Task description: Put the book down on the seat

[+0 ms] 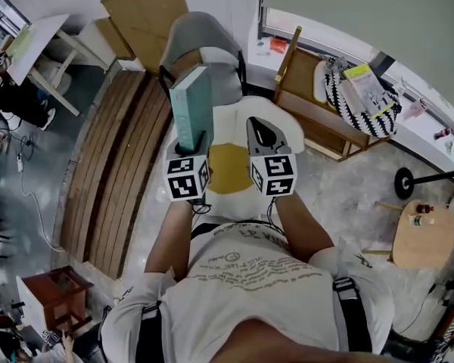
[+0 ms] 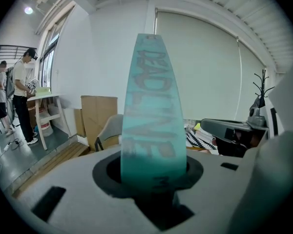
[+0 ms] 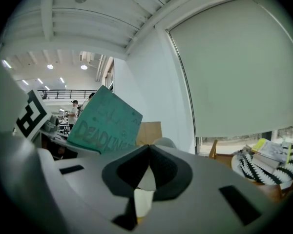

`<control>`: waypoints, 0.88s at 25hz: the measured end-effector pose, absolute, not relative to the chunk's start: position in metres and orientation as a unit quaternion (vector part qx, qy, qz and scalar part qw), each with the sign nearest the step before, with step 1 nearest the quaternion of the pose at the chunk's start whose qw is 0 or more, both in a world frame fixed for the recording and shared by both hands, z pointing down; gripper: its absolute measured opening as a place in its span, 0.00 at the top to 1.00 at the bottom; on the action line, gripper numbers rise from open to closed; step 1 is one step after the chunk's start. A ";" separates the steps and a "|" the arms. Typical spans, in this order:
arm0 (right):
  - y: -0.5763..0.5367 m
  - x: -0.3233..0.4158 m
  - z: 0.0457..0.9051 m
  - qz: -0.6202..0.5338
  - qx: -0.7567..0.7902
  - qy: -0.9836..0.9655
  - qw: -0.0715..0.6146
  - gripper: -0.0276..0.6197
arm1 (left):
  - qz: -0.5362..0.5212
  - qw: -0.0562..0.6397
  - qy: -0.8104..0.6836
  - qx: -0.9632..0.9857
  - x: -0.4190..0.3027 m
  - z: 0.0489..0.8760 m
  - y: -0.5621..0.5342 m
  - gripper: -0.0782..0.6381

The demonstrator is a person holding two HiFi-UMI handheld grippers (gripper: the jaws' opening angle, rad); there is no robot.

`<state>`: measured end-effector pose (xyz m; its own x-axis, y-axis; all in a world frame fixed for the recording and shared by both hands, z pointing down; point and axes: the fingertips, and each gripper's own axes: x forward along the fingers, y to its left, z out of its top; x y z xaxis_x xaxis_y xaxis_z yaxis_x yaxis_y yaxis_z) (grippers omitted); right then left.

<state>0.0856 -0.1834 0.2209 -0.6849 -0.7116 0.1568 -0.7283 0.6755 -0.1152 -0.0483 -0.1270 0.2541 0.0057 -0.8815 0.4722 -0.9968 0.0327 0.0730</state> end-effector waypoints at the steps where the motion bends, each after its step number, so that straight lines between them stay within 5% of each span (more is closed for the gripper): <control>1: -0.190 0.086 0.222 0.086 0.394 -0.914 0.047 0.91 | 0.148 0.199 -0.691 0.679 -0.048 0.255 -0.131 0.66; 22: -0.261 0.035 0.236 0.076 0.489 -0.867 0.060 0.91 | 0.176 0.231 -0.618 0.730 -0.122 0.291 -0.225 0.66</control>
<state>0.0349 -0.2614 0.2363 -0.5155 -0.8380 0.1787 -0.8564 0.5110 -0.0738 -0.1216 -0.2251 0.2911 0.1729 -0.8214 0.5435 -0.9845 -0.1284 0.1191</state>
